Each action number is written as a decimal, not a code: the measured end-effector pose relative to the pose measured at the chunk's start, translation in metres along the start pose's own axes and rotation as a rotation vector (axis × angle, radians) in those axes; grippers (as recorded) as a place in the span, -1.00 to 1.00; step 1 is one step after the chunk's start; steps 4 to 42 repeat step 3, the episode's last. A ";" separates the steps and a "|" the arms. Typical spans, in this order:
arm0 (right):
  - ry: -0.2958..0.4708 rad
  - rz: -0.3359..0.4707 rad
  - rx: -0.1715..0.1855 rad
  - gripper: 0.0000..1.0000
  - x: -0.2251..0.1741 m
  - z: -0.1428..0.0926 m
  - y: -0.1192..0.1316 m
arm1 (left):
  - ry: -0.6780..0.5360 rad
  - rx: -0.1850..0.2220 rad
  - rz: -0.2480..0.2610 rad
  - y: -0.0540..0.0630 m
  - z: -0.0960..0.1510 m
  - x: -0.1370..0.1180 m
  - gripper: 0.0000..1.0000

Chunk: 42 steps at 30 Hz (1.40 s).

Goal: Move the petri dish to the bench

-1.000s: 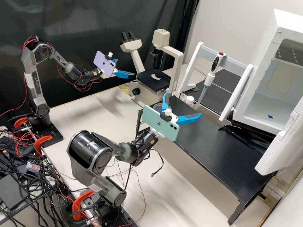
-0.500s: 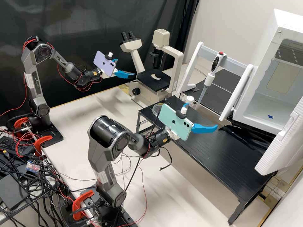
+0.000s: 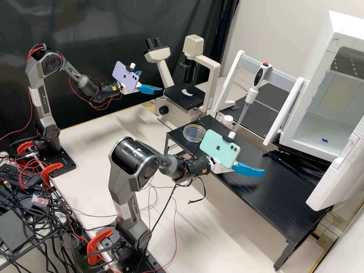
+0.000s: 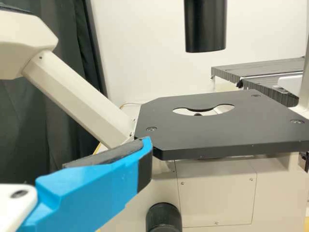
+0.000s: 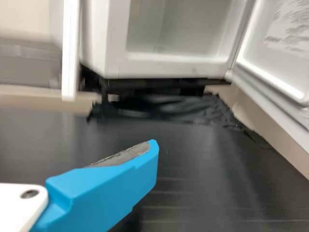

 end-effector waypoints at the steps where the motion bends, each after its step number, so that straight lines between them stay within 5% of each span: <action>1: 0.027 0.022 0.028 1.00 -0.002 0.000 0.001 | 0.000 0.000 0.000 0.000 0.000 0.000 1.00; 3: 0.089 0.070 0.093 1.00 -0.007 0.002 0.004 | 0.000 0.000 0.000 0.000 0.000 0.000 1.00; 42: 0.089 0.070 0.093 1.00 -0.007 0.002 0.004 | 0.000 0.000 0.000 0.000 0.000 0.000 1.00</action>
